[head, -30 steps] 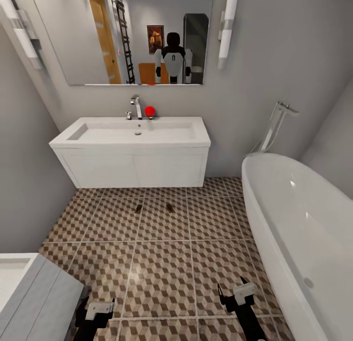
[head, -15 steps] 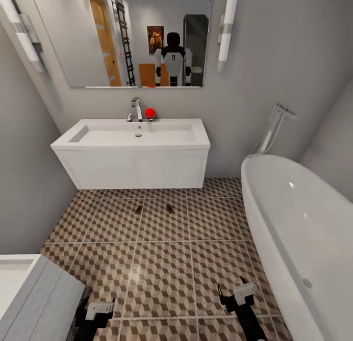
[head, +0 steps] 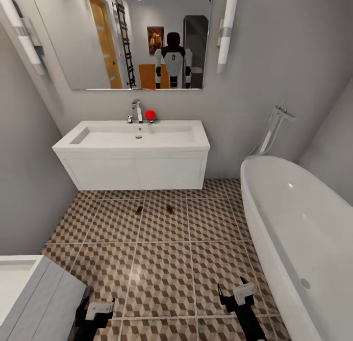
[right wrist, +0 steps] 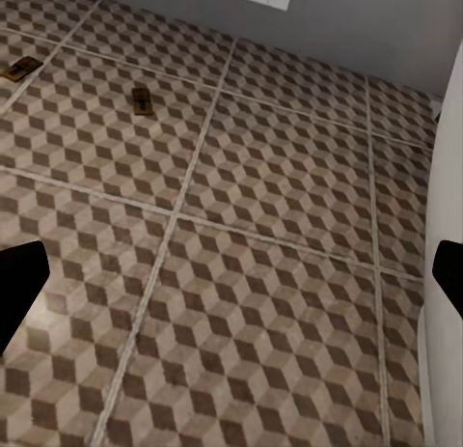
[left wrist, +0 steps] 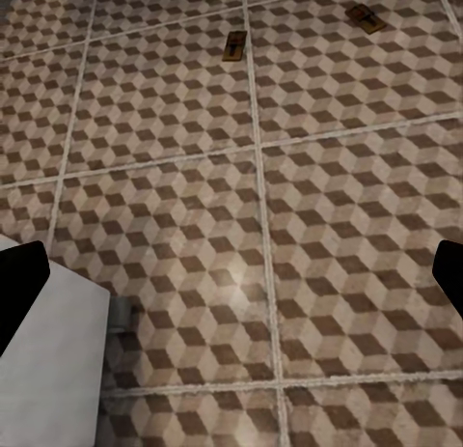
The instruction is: Take the four mousetraps from the cabinet in the bathroom and place them on the bathroom floor. Make sure all four end up on the same floor surface, and ensure that at least two of them are either under or directly next to the same bathroom sink.
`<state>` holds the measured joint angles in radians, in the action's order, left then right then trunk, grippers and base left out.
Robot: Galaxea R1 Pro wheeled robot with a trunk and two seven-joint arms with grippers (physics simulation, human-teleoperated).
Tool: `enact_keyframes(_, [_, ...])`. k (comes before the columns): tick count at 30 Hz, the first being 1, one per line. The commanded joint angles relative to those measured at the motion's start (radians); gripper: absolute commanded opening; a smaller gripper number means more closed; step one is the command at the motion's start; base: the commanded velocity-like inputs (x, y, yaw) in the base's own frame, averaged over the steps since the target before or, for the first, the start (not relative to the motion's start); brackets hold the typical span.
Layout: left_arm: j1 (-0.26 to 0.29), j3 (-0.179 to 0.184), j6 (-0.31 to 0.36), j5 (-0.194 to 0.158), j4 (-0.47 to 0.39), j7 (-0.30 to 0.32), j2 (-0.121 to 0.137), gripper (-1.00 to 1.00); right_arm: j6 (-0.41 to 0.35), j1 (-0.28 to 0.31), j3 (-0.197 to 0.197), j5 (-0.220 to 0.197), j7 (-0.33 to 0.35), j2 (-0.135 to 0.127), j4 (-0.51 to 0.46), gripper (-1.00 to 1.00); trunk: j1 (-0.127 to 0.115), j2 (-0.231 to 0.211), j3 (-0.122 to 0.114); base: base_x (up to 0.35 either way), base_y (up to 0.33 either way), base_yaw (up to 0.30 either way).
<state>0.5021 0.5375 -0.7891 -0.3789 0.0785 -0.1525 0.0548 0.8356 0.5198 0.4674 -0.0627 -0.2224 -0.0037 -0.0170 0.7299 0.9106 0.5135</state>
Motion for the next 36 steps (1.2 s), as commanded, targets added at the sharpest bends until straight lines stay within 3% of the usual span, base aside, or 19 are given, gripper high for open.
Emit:
enact_keyframes(1, [0.001,0.009,-0.004,-0.003,0.003,-0.004,-0.001,1.0,0.002,0.001,0.009,-0.006,-0.003,0.0,0.0,1.0,-0.004,-0.007,-0.002,0.0,0.0,0.0])
enact_keyframes(36, [0.0,0.009,-0.004,-0.003,0.003,-0.004,-0.001,1.0,0.002,0.001,0.009,-0.006,-0.003,0.0,0.0,1.0,-0.138,-0.252,-0.112,0.0,0.0,0.0])
